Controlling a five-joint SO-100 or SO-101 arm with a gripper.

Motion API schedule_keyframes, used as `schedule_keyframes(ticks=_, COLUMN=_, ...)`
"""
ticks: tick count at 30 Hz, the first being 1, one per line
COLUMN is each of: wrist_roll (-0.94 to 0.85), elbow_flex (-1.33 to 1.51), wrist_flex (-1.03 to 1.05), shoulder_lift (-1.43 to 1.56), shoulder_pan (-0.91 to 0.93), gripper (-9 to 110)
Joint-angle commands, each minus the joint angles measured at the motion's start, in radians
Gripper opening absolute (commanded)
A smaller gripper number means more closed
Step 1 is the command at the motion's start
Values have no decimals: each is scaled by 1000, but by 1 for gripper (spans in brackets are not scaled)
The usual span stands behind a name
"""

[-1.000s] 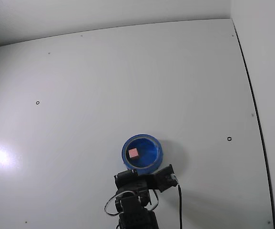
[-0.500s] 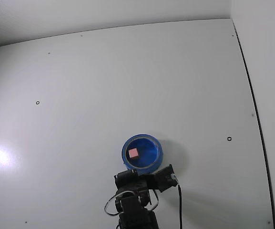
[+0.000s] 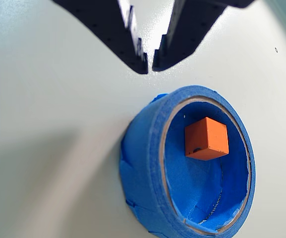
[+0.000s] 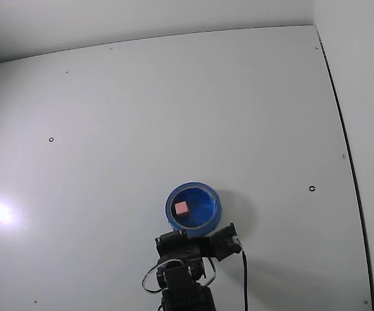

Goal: Grasp a block and put it in the bin.

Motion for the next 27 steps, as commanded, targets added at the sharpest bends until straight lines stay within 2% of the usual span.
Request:
schedule_keyframes(ticks=1, wrist_roll=-11, elbow_flex=11, wrist_flex=-8, shoulder_lift=9, shoulder_pan=-6, gripper=0)
schedule_keyframes(ticks=27, wrist_roll=-11, elbow_flex=11, wrist_flex=-8, shoulder_lift=9, shoulder_pan=-6, gripper=0)
